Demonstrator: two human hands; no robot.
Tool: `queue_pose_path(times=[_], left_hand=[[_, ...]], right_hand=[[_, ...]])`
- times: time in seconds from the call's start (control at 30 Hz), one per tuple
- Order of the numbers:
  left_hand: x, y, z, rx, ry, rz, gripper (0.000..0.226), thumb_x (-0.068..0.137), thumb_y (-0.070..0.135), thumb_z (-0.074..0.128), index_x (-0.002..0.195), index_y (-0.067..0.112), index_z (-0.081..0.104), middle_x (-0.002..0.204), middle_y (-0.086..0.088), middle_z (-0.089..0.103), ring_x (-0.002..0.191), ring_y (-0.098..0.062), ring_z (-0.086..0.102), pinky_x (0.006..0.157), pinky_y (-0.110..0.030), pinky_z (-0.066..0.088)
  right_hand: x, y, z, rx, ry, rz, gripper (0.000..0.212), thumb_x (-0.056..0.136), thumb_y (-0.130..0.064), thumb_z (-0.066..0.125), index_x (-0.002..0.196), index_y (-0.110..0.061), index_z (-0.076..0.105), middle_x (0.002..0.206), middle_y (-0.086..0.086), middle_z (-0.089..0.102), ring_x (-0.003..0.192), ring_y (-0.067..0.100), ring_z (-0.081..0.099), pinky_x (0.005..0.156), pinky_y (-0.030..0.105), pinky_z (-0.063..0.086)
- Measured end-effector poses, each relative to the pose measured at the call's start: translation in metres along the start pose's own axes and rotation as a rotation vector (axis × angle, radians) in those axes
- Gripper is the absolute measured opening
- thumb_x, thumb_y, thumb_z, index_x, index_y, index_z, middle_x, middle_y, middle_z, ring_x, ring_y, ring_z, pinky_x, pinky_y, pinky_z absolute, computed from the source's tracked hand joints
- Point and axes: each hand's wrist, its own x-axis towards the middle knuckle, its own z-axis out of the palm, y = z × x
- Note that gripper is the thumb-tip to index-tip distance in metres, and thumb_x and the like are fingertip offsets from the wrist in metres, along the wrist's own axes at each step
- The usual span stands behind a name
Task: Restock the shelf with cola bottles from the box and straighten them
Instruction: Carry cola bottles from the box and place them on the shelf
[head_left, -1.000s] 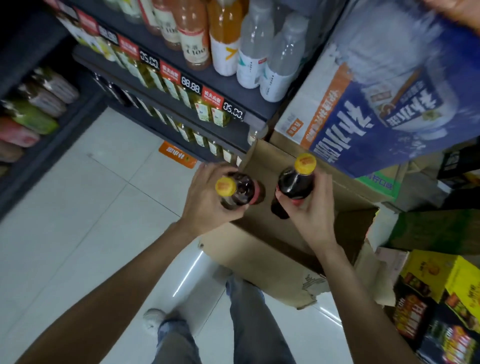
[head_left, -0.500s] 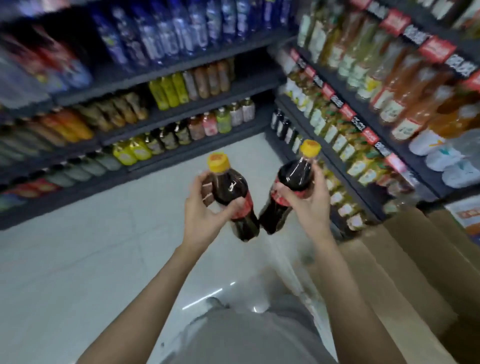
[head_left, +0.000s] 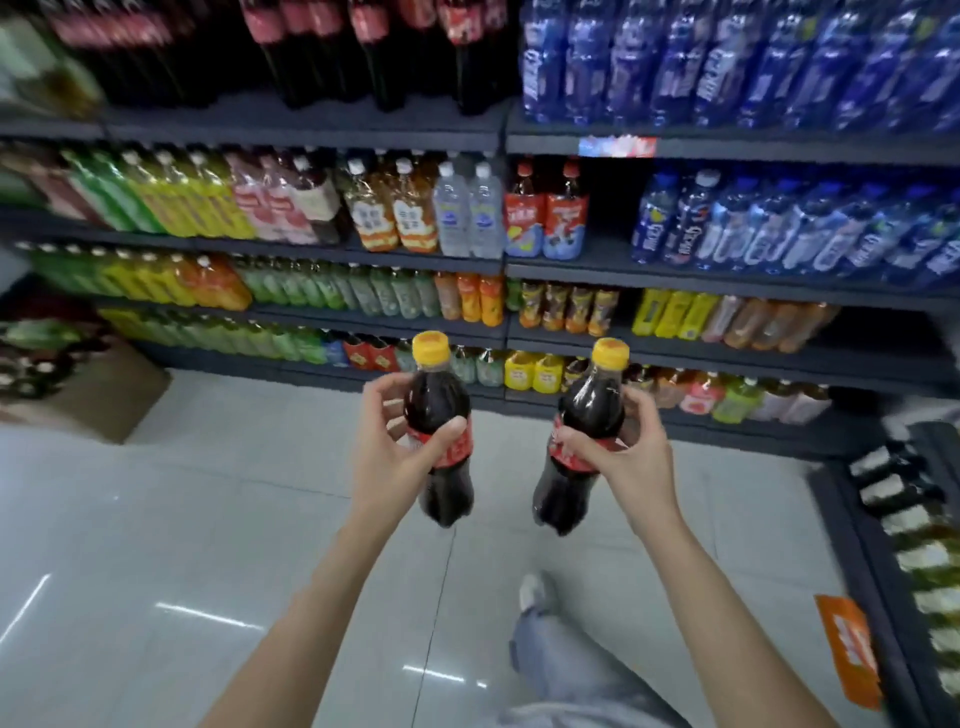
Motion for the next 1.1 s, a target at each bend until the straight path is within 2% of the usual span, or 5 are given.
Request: queue_pose_path(times=[0.13, 0.43, 0.7, 0.9, 1.1], left_hand=[[0.094, -0.014, -0.029, 0.08, 0.16, 0.099, 0.054, 0.065, 0.028, 0.083, 0.107, 0.035, 0.049, 0.101, 0.017, 0.058, 0.09, 0.004, 0.057, 0.079, -0.017, 0.046], [0.317, -0.011, -0.076, 0.153, 0.404, 0.271, 0.052, 0.069, 0.037, 0.082, 0.108, 0.038, 0.048, 0.105, 0.025, 0.057, 0.095, 0.001, 0.06, 0.082, -0.016, 0.048], [0.517, -0.022, -0.086, -0.071, 0.369, 0.424, 0.055, 0.074, 0.03, 0.08, 0.117, 0.022, 0.047, 0.118, 0.005, 0.057, 0.109, -0.016, 0.061, 0.092, -0.041, 0.052], [0.624, -0.034, -0.089, -0.13, 0.231, 0.423, 0.056, 0.071, 0.028, 0.082, 0.116, 0.025, 0.049, 0.118, 0.011, 0.057, 0.111, 0.0, 0.057, 0.094, -0.018, 0.047], [0.692, -0.05, -0.083, -0.089, 0.08, 0.415, 0.059, 0.069, 0.037, 0.082, 0.117, 0.031, 0.048, 0.119, 0.019, 0.052, 0.114, -0.004, 0.054, 0.099, -0.025, 0.048]], right_hand=[[0.09, -0.03, 0.064, 0.002, -0.097, -0.096, 0.057, 0.062, -0.027, 0.087, 0.109, -0.029, 0.055, 0.108, -0.01, 0.065, 0.1, 0.004, 0.061, 0.087, 0.016, 0.047], [0.29, -0.132, 0.201, -0.025, -0.115, -0.393, 0.051, 0.069, -0.033, 0.082, 0.109, -0.034, 0.052, 0.104, -0.021, 0.059, 0.094, -0.013, 0.053, 0.079, 0.0, 0.037], [0.422, -0.191, 0.29, -0.069, 0.091, -0.624, 0.063, 0.074, -0.029, 0.08, 0.127, -0.022, 0.047, 0.123, -0.007, 0.057, 0.116, 0.005, 0.052, 0.099, 0.021, 0.041], [0.513, -0.206, 0.345, -0.157, 0.29, -0.581, 0.069, 0.071, -0.032, 0.082, 0.13, -0.02, 0.049, 0.128, -0.007, 0.055, 0.121, 0.01, 0.05, 0.104, 0.024, 0.037], [0.568, -0.203, 0.373, -0.271, 0.442, -0.481, 0.073, 0.07, -0.045, 0.079, 0.131, -0.017, 0.048, 0.119, 0.001, 0.063, 0.113, 0.02, 0.056, 0.097, 0.032, 0.044]])
